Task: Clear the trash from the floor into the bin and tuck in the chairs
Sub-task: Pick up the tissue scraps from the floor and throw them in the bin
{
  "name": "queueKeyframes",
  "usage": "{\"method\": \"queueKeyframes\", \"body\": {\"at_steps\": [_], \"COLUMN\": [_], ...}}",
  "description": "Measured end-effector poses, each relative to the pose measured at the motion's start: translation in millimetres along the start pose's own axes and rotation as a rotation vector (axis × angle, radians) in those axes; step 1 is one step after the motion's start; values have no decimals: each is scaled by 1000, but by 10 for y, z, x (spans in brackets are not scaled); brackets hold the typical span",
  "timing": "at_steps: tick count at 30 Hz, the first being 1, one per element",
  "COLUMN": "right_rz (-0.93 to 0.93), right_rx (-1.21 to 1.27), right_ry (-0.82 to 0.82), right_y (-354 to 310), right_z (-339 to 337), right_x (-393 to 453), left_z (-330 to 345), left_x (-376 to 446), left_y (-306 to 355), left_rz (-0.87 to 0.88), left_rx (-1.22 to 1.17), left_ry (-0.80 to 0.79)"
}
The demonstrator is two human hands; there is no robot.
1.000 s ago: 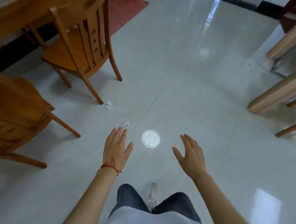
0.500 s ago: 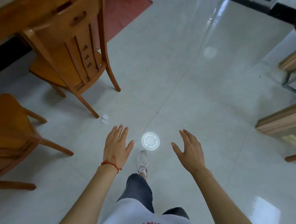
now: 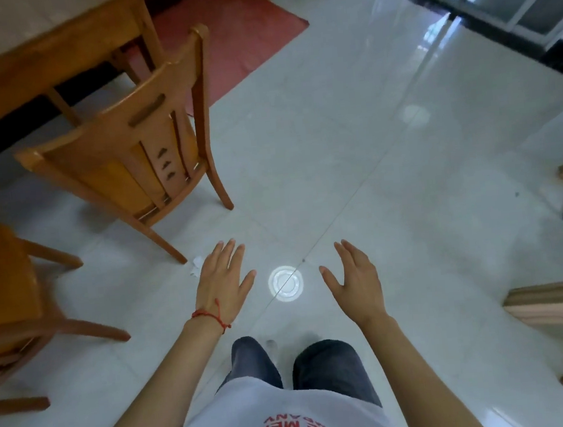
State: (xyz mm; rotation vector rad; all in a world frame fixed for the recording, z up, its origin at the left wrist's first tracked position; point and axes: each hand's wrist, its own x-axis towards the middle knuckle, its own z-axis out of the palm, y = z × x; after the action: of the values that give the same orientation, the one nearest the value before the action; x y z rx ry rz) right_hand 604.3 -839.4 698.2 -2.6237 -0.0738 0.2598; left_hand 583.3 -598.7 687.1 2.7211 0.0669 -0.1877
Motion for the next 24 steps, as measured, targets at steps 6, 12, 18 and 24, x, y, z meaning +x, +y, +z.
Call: {"method": "queueKeyframes", "body": {"at_steps": [6,12,18,24], "right_rz": [-172,-418,-693,-912], "right_rx": [-36,-99,-199,-285], "right_ry": [-87,-242,-417,-579], "right_y": [-109,-345,-639,-950], "right_z": [-83,-139,-125,159], "right_x": [922,1878,2582,2652], "left_z": [-79,-142,-58,59], "left_x": [438,709,741,457], "left_y": [3,36,159,308], "left_rz": [-167,-441,-807,-1079], "left_rx": [-3,-60,-149,-225], "left_ry": [68,179,301,415]}}
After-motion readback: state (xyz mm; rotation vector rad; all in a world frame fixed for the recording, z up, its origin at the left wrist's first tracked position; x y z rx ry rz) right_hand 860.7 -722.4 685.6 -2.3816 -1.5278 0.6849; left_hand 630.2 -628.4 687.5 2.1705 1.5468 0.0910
